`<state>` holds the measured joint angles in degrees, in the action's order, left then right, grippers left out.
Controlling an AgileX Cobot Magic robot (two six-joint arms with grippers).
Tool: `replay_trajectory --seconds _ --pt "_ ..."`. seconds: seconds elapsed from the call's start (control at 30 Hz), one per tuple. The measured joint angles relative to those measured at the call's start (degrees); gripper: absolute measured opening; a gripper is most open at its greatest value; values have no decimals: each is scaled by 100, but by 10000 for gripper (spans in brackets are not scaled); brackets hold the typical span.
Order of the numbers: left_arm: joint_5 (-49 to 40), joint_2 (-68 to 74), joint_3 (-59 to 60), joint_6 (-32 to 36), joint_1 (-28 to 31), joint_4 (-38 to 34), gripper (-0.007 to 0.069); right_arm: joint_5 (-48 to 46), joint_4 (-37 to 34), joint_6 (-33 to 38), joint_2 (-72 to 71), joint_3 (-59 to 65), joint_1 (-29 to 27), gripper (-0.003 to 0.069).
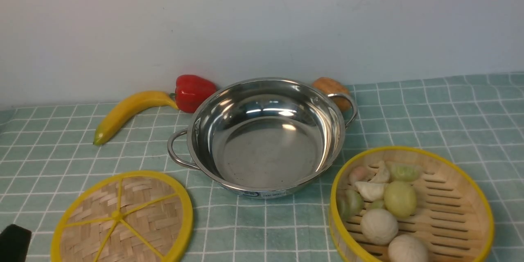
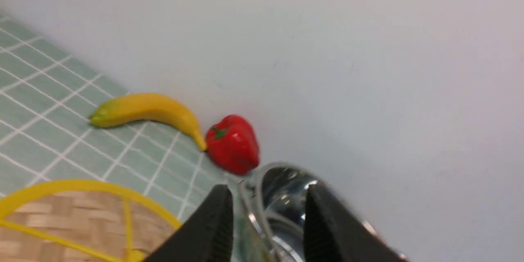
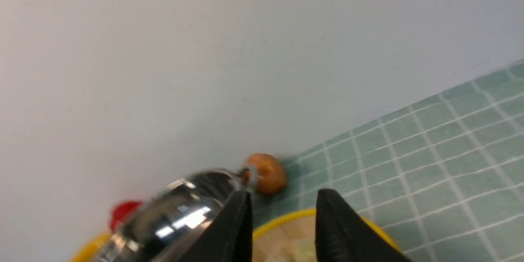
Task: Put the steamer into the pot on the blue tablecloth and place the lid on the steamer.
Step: 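Reach for and grasp the rim of the bamboo steamer holding the buns with the right gripper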
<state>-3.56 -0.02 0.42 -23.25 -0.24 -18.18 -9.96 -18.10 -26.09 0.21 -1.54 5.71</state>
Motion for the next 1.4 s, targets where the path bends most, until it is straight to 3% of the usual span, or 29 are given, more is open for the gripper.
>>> replay_trajectory --seconds 0.07,0.2,0.37,0.43,0.5,0.57,0.63,0.73,0.8,0.83,0.87,1.0,1.1,1.3,1.4 --pt "356 0 0 -26 0 -185 243 177 -552 -166 0 0 0 240" --pt "819 0 0 -28 0 -228 243 700 -936 -215 0 0 0 240" --pt "2226 0 -29 -414 0 -318 243 1928 -1286 -388 0 -131 0 240" --pt "2721 0 -88 -581 0 -283 243 2354 -1240 -444 -1 -260 0 240" --pt "3556 7 -494 -588 0 99 243 3175 -588 -350 22 -912 0 240" --pt "3622 83 -893 -391 0 479 243 3321 -104 -218 121 -1270 0 240" --pt "3177 287 -1445 -102 0 942 243 3142 831 -95 459 -1943 0 240" --pt "1750 853 -2350 336 0 1388 243 2125 1986 -50 1156 -2824 0 240" --pt "127 1532 -3039 701 0 1665 243 462 2701 -123 2016 -3841 0 240" --pt "127 1593 -3090 726 0 1682 243 319 2731 -123 2085 -3910 0 240" --pt "-708 2036 -3428 857 0 1763 243 -723 2894 -149 2573 -4369 0 240" --pt "-2688 3328 -4083 1142 0 1861 243 -3372 3003 -16 3898 -5252 0 240" --pt "-3723 4245 -4330 1250 0 1877 243 -4739 2815 593 4869 -5405 0 240" --pt "-4581 5714 -4409 1574 0 1884 243 -5230 1617 1746 6551 -5392 0 240" --pt "-4610 6361 -4409 1694 0 1884 243 -5062 1498 1871 7131 -5388 0 240"
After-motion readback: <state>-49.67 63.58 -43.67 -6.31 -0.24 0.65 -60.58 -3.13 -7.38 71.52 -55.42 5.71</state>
